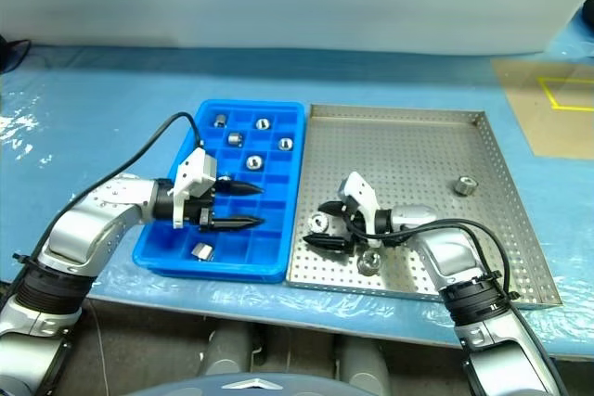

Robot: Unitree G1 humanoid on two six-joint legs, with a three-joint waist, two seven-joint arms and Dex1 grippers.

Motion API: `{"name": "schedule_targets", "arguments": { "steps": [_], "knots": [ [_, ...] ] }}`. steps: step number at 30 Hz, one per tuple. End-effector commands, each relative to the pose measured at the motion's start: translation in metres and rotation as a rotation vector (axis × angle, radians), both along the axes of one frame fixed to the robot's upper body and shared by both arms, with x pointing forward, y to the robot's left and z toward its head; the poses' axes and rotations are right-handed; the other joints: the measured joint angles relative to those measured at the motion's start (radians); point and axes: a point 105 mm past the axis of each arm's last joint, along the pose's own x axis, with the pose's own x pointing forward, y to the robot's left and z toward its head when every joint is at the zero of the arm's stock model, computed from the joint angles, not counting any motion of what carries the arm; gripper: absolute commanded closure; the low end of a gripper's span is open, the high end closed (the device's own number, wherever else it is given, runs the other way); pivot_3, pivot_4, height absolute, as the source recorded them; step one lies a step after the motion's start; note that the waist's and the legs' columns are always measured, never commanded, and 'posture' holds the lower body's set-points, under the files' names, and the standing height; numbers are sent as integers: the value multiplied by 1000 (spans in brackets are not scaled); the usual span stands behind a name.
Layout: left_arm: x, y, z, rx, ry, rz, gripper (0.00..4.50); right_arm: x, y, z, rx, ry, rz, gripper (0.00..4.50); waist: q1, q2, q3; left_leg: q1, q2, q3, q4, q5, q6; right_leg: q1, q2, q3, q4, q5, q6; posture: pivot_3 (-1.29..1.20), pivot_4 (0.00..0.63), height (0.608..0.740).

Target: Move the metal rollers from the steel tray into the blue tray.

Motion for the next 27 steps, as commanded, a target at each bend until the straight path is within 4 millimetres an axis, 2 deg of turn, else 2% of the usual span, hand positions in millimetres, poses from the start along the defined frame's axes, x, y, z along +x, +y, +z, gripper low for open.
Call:
{"name": "schedule_targets", "arguments": {
  "steps": [1, 4, 5, 7, 13, 14, 20, 22, 27],
  "knots": [
    [0, 4, 5, 1, -40, 10, 1325, -3, 9, 4, -12, -62, 43, 0, 0, 0, 0, 0, 0, 0, 0, 0, 0, 0, 0, 0, 0, 0, 0, 7, 150, 740],
    [-1, 4, 4, 6, -44, 7, 1325, -1, 6, -2, -34, -67, 36, 0, 1, 0, 0, 0, 0, 0, 0, 0, 0, 0, 0, 0, 0, 0, 0, 7, 150, 740],
    [-1, 4, 4, 7, -45, 6, 1304, 1, 4, -4, -55, -83, 33, 183, 1, 0, 0, 0, 0, 0, 0, 0, 0, 0, 0, 0, 0, 0, 0, 6, 150, 740],
    [-1, 4, 3, 10, -46, 5, 1298, 3, 1, -5, -74, -102, 30, 620, 0, 0, 0, 0, 0, 0, 0, 0, 0, 0, 0, 0, 0, 0, 0, 4, 150, 740],
    [0, 5, 3, 16, -51, 4, 1298, 13, 0, 4, -39, -136, -5, 2513, 0, 0, 0, 0, 0, 0, 0, 0, 0, 0, 0, 0, 0, 0, 0, -1, 150, 740],
    [1, 6, 3, 17, -53, 5, 1298, 14, -1, 5, -50, -153, -10, 2656, 0, 0, 0, 0, 0, 0, 0, 0, 0, 0, 0, 0, 0, 0, 0, -3, 150, 740],
    [5, 11, 7, 14, -69, 25, 1298, 21, 0, 19, -31, -197, -29, 2675, -1, 0, 0, 0, 0, 0, 0, 0, 0, 0, 0, 0, 0, 0, 0, -4, 150, 740],
    [9, 17, 12, 9, -84, 49, 1298, 24, 2, 32, -7, -219, -28, 2675, -2, 0, 0, 0, 0, 0, 0, 0, 0, 0, 0, 0, 0, 0, 0, -1, 150, 740],
    [24, 35, 39, -28, -141, 142, 1298, 19, 18, 75, 100, -252, 66, 2675, -2, 0, 0, 0, 0, 0, 0, 0, 0, -1, 1, 0, 0, 0, 0, 22, 150, 740]
  ]
}}
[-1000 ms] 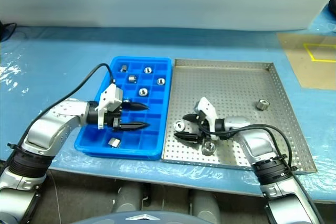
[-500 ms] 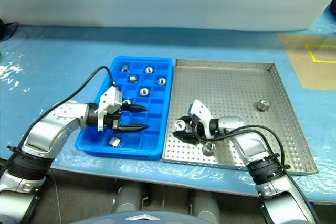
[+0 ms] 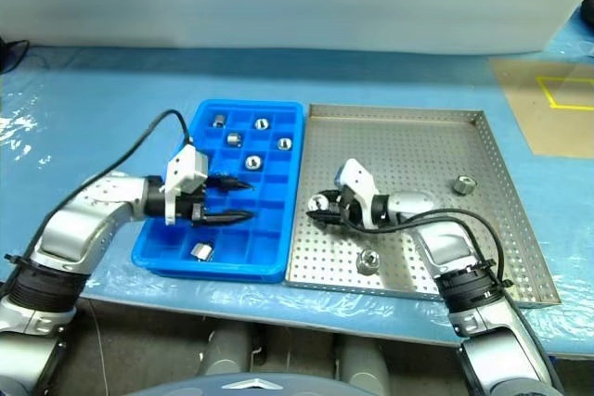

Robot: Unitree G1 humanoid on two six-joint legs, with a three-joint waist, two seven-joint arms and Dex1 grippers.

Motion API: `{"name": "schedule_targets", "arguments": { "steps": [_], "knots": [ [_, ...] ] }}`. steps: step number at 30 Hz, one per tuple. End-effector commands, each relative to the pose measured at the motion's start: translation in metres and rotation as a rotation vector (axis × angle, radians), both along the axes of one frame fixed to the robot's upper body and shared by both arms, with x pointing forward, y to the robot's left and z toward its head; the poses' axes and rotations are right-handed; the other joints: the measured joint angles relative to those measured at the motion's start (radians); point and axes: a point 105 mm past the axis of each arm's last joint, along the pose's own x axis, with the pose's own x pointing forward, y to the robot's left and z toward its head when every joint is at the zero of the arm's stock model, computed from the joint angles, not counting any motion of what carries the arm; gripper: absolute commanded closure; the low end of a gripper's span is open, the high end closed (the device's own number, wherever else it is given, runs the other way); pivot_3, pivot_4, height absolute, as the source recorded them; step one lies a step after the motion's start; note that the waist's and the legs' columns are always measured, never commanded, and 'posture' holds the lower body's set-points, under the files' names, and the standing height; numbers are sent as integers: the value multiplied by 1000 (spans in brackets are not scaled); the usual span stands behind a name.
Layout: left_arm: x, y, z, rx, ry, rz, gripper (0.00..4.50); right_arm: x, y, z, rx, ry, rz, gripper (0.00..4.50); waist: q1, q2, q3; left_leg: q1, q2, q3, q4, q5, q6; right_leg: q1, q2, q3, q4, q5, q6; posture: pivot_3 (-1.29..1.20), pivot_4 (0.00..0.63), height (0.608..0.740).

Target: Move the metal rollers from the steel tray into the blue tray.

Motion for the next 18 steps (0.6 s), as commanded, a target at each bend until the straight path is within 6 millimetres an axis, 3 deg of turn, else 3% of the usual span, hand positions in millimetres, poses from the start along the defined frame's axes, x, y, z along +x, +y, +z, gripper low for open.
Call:
{"name": "schedule_targets", "arguments": {
  "steps": [1, 7, 10, 18],
  "knots": [
    [10, 17, 31, -31, -93, 65, 1298, -4, 18, 47, 109, -73, 104, 2675, 0, 0, 0, 0, 0, 0, 0, 0, 0, 0, 0, 0, 0, 0, 0, 31, 150, 740],
    [10, 38, 34, 9, -106, 135, 1298, 2, 47, 51, 112, -90, 199, 2675, 7, 0, 0, 0, 0, 0, -1, 0, 0, 0, 0, 0, 0, -1, -1, 97, 150, 740],
    [0, 46, 34, 17, -97, 172, 1298, 8, 71, 40, 115, -70, 245, 2675, 2, -1, 0, -1, 0, 0, -1, 0, 0, -2, 0, -1, 0, -1, -2, 150, 150, 740],
    [-29, 50, 28, 29, -54, 223, 1298, 0, 100, 20, 115, -5, 368, 2675, 46, -2, 0, -4, 1, -2, -3, 0, -1, -4, 0, -4, 0, -3, -4, 273, 150, 740]
  ]
}}
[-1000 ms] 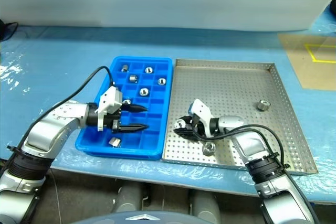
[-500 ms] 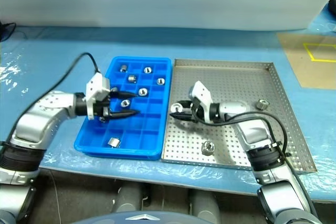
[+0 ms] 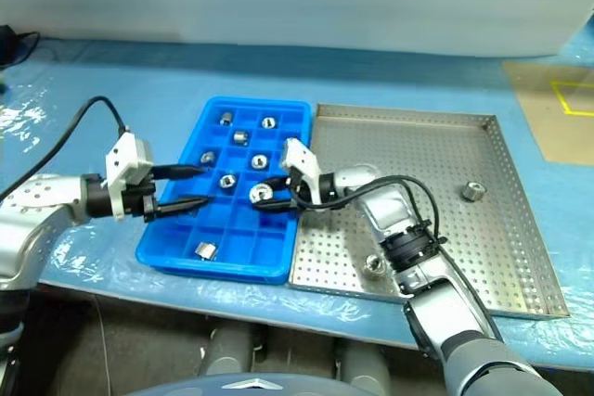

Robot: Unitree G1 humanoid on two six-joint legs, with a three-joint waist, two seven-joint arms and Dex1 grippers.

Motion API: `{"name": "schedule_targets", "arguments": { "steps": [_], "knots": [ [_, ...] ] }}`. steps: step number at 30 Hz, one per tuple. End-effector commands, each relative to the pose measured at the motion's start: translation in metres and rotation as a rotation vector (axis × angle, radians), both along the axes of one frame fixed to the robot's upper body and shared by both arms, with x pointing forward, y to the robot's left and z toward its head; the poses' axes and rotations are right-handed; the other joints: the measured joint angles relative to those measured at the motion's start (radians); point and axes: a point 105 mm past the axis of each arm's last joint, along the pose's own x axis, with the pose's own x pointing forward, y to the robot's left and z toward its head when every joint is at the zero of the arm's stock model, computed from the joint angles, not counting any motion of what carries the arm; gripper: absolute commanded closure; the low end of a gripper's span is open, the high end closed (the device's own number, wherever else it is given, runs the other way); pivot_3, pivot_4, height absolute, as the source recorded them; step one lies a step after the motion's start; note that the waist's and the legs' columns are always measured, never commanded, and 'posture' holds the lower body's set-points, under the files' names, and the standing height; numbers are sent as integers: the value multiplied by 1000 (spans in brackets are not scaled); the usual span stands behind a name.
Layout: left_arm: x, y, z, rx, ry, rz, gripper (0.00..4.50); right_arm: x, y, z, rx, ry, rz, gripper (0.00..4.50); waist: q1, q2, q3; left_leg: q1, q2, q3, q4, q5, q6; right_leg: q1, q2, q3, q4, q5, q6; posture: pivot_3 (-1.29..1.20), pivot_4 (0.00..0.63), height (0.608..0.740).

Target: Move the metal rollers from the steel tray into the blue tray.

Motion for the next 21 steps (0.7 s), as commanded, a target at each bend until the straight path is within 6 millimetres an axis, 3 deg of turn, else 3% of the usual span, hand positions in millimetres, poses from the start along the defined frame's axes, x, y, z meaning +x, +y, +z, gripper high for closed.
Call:
{"name": "schedule_targets", "arguments": {
  "steps": [1, 6, 12, 17, 21],
  "knots": [
    [-12, -1, 14, 7, -46, 8, 1298, -1, 13, 8, 24, -28, 62, 2675, 11, 0, 0, 0, 0, 0, 0, 0, 0, 0, 0, 0, 0, 0, 0, 285, 150, 740],
    [-22, -1, 7, 11, -23, 35, 1298, -5, 21, 7, 33, 4, 107, 2675, 29, 0, 0, 1, 1, -1, 0, 1, -1, 1, 0, 0, 1, 0, 0, 319, 150, 740],
    [-21, -4, 9, -3, -29, 34, 1298, 2, 23, 6, 25, -4, 68, 716, 43, 0, 0, 1, 0, -1, -1, 1, -2, 1, 0, 0, 1, 0, 0, 301, 150, 740],
    [-14, -13, 10, -13, -40, -4, 1298, 12, 11, 20, 49, -60, 6, 716, 43, 0, 0, 2, 0, -1, -1, 1, -2, 1, 0, 0, 1, 0, 0, 236, 150, 740],
    [-7, -26, 14, -37, -49, -65, 1298, 12, -17, 42, 85, -55, -37, 716, 42, 0, 0, 1, 0, 0, 0, 3, -5, 1, 0, 1, 1, 0, 0, 154, 150, 740]
  ]
}}
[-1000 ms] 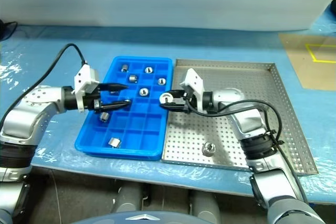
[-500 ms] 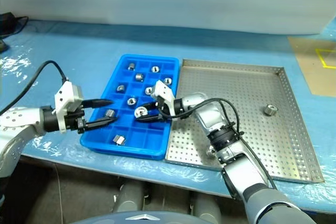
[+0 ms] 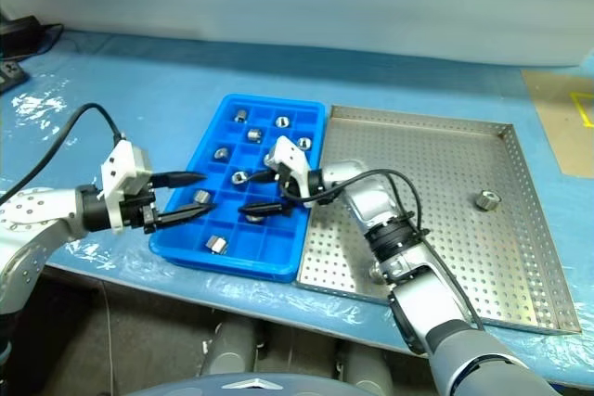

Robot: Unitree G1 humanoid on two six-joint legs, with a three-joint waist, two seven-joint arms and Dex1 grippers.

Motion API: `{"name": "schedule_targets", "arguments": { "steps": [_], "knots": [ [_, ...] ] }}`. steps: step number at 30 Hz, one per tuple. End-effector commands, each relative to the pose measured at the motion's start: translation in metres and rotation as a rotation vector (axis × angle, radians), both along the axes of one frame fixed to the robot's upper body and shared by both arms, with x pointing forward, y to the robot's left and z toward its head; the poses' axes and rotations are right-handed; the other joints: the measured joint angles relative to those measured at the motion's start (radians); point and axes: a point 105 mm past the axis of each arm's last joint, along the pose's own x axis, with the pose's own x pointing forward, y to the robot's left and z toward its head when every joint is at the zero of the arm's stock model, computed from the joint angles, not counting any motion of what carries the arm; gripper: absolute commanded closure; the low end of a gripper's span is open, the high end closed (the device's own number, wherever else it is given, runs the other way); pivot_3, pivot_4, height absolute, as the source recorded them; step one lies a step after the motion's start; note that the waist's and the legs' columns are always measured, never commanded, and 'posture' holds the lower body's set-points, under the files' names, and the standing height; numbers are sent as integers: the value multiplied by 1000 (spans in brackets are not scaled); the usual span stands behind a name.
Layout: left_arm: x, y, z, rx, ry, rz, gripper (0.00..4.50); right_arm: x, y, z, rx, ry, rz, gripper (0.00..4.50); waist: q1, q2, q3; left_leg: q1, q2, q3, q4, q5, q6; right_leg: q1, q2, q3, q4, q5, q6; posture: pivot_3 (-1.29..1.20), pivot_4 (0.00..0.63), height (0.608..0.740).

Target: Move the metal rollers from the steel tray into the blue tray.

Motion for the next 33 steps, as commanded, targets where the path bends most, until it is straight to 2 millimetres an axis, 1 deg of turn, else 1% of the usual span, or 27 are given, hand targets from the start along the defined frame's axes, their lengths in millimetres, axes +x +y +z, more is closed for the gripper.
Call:
{"name": "schedule_targets", "arguments": {
  "steps": [1, 4, 6, 7, 9, 10, 11, 13, 15, 19, 25, 26, 28, 33],
  "knots": [
    [5, -12, 5, -18, -28, -69, 1298, -3, -27, 34, 65, -46, -29, 716, -2, 0, 0, 0, 0, 0, 0, 0, -1, 0, 0, 0, 0, 0, 0, 121, 150, 740],
    [13, -25, 3, -33, -25, -130, 1298, -15, -64, 40, 34, -19, -76, 716, -3, -1, -1, 1, 0, 1, 0, 1, -2, 1, 1, 0, 0, 0, 0, 49, 150, 740],
    [18, -35, 1, -48, -20, -178, 1298, -29, -93, 34, -25, 26, -119, 716, -1, -1, -1, 0, 0, 1, 0, 1, -2, 2, 2, 1, -1, 0, 0, -3, 150, 740],
    [23, -41, -1, -54, -18, -204, 1298, -39, -111, 27, -71, 56, -153, 716, -4, -1, -1, 1, 0, 2, 0, 1, -2, 2, 2, 1, -1, 0, 1, -36, 150, 740],
    [27, -51, -5, -63, -13, -248, 1298, -57, -132, 18, -133, 106, -198, 716, -9, -1, -1, 1, 0, 2, 0, 1, -2, 2, 2, 2, -1, -1, 2, -81, 150, 740],
    [28, -57, -7, -67, -10, -272, 1298, -68, -139, 15, -155, 131, -210, 716, -17, -1, -1, 2, 0, 2, 0, 1, -2, 2, 3, 3, -1, -1, 2, -93, 150, 740],
    [29, -60, -8, -69, -9, -287, 1298, -74, -142, 13, -166, 147, -216, 716, -24, -1, -1, 2, 0, 2, 0, 1, -2, 2, 5, 4, -1, -1, 2, -103, 150, 740],
    [31, -66, -10, -77, -7, -320, 1298, -90, -147, 3, -194, 184, -236, 716, -47, -1, -1, 4, 0, 2, -1, 1, -2, 2, 6, 5, -1, -1, 2, -135, 150, 740],
    [34, -70, -12, -81, -7, -336, 1298, -97, -149, -5, -202, 207, -267, 716, -68, -1, -2, 5, 1, 1, -1, 1, -2, 2, 7, 6, -1, -1, 1, -152, 150, 740],
    [34, -74, -15, -70, -9, -365, 1298, -91, -154, -21, -205, 229, -353, 716, -98, -1, -2, 7, 0, 2, 0, 0, 0, 2, 8, 8, -1, 0, 1, -160, 150, 740],
    [35, -71, -16, -63, -10, -361, 1298, -82, -158, -38, -211, 243, -405, 716, -101, -1, -2, 7, 0, 2, 0, -1, 1, 3, 7, 9, -1, 1, 1, -146, 150, 740],
    [34, -70, -16, -64, -10, -359, 1298, -82, -160, -44, -226, 247, -412, 716, -101, -1, -2, 6, 0, 2, 0, -1, 2, 2, 7, 9, -1, 1, 1, -138, 150, 740],
    [32, -69, -17, -65, -8, -353, 1298, -84, -162, -53, -240, 270, -408, 716, -101, -1, -2, 5, 0, 2, 0, -2, 3, 2, 7, 9, -1, 1, 1, -125, 150, 740],
    [32, -63, -20, -62, -3, -323, 1298, -95, -164, -67, -272, 310, -375, 716, -100, -1, -2, 5, 0, 2, 0, -2, 4, 2, 7, 9, -2, 1, 1, -100, 150, 740]
  ]
}}
